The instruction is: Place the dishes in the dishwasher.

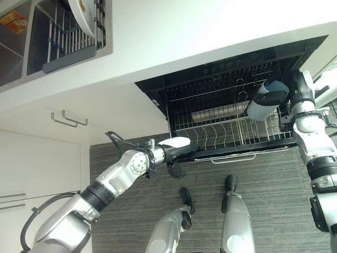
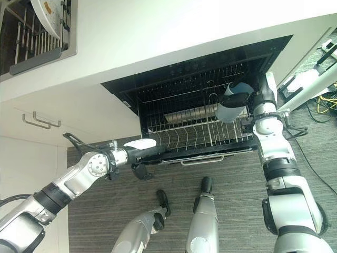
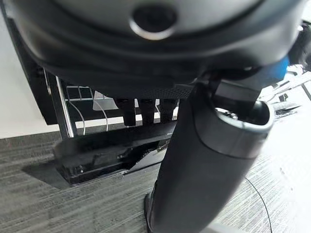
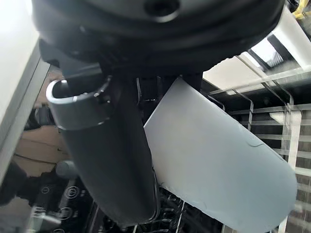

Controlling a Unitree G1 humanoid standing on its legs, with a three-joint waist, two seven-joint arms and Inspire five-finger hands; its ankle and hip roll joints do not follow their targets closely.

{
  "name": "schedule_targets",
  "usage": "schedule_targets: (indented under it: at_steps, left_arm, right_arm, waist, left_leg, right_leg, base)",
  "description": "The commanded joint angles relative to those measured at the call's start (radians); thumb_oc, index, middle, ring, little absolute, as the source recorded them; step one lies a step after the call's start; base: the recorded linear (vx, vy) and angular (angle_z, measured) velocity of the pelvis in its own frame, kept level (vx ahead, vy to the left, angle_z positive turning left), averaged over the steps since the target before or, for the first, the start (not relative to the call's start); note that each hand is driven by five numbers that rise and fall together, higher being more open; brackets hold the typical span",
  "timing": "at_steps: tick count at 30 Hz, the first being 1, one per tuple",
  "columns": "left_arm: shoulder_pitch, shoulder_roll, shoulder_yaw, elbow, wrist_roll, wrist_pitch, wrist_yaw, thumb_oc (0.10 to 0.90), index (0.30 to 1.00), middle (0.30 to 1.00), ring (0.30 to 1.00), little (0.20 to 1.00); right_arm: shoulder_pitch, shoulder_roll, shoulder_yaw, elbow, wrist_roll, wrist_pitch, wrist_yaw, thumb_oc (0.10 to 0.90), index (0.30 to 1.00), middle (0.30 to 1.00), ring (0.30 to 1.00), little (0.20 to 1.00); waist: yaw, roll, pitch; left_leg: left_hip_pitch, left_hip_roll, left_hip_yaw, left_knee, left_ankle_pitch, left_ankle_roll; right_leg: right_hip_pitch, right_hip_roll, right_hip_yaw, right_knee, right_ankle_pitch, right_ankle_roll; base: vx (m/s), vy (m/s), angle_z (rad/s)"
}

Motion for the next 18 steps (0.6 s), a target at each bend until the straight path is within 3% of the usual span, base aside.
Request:
schedule_targets:
  at_steps: [1, 8, 18]
  left_arm:
    - [0.065, 0.047, -0.059, -0.130, 0.012, -0.103, -0.011, 0.800, 0.900, 0.900, 0.900, 0.900]
    - [0.031, 0.109, -0.045, -0.152, -0.001, -0.123, -0.034, 0.800, 0.900, 0.900, 0.900, 0.900]
    - [-0.051, 0.117, -0.041, -0.109, -0.007, -0.131, -0.046, 0.800, 0.900, 0.900, 0.900, 0.900]
  right_arm:
    - [-0.077, -0.107, 0.038, 0.000, -0.107, -0.073, -0.032, 0.400, 0.300, 0.300, 0.300, 0.300]
    - [-0.051, -0.120, 0.081, 0.067, -0.102, -0.062, 0.003, 0.400, 0.300, 0.300, 0.300, 0.300]
    - [-0.035, -0.029, 0.106, 0.118, -0.100, -0.066, 0.005, 0.400, 0.300, 0.300, 0.300, 0.300]
  waist:
    - [0.021, 0.012, -0.072]
    - [0.034, -0.006, -0.054]
    - [0.037, -0.013, -0.029]
  left_leg:
    - [-0.071, 0.036, 0.026, 0.163, -0.106, -0.044]
    - [-0.086, 0.042, 0.021, 0.163, -0.100, -0.041]
    - [-0.109, 0.048, 0.029, 0.163, -0.095, -0.040]
  right_leg:
    - [0.071, -0.005, -0.066, -0.038, -0.069, 0.087]
    - [0.061, -0.006, -0.078, -0.038, -0.056, 0.092]
    - [0.033, -0.008, -0.079, -0.038, -0.042, 0.098]
  base:
    - [-0.03, -0.042, 0.07]
    - [-0.02, -0.060, 0.08]
    - [-0.01, -0.013, 0.03]
